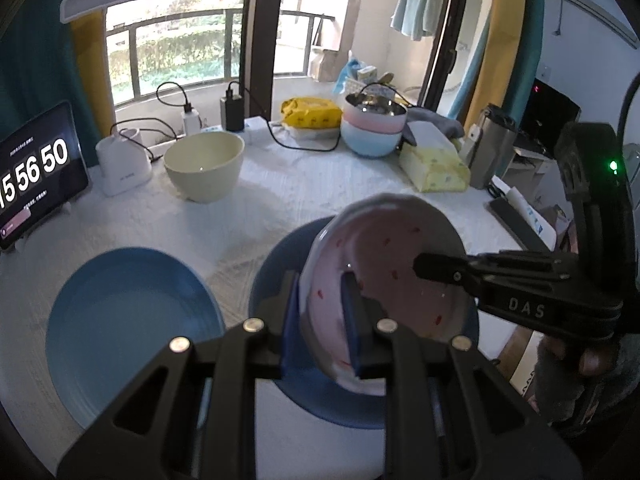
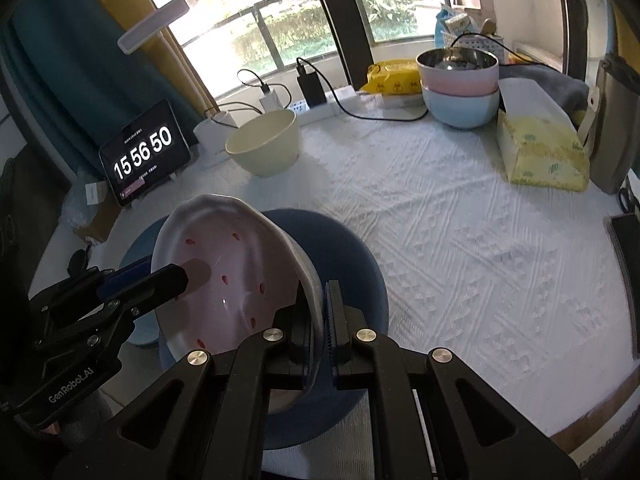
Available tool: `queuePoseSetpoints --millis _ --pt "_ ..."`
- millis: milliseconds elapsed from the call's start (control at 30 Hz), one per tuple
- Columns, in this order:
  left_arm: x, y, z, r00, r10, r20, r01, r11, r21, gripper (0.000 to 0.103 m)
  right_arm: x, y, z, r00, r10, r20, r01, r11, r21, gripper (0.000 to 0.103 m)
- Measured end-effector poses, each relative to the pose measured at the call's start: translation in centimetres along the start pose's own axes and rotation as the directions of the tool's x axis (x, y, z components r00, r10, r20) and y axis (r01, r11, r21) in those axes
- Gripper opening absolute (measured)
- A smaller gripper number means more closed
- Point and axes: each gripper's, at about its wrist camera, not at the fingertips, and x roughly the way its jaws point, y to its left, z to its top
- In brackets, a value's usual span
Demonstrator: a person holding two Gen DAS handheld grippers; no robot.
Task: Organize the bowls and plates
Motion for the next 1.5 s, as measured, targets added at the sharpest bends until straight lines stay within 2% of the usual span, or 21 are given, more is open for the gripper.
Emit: queuePoseSetpoints --millis 267,400,700,933,1200,1500 --pt "1.7 -0.1 -1.1 0.998 0.027 -0.058 -0.026 0.999 0.028 0.021 1.2 0.9 -0.5 0.995 -0.084 -0.061 0.079 0.994 -0.080 0.008" --pt "2.2 -0.1 -1.3 0.996 0.031 -0.081 -0.028 0.999 0.033 0.021 2.1 1.2 -0.9 0.989 -0.105 -0.103 0.094 0.990 -0.105 0.012" --pt "2.7 0.0 -1.4 0.994 0.022 -0.110 -0.018 0.999 0.033 0.023 2.4 1.9 -0.7 0.985 -0.149 -0.092 0.132 0.976 -0.175 0.017" --pt "2.6 0.3 -1.4 0.994 -0.001 -0.112 0.003 1.000 0.022 0.023 2.7 2.1 -0.5 0.985 -0.146 -0.094 0.124 0.970 -0.208 0.021" --pt "1.1 0.8 -0.2 0.999 0.009 -0.036 -0.008 1.000 0.023 0.023 1.3 1.9 0.8 0.992 -0.125 -0.019 0.118 0.971 -0.209 0.028" --pt "2.2 2.1 1.6 0.998 0.056 -0.005 -0.056 0.998 -0.008 0.023 0.8 1.1 2.1 0.995 -0.088 0.052 0.095 0.984 -0.154 0.028"
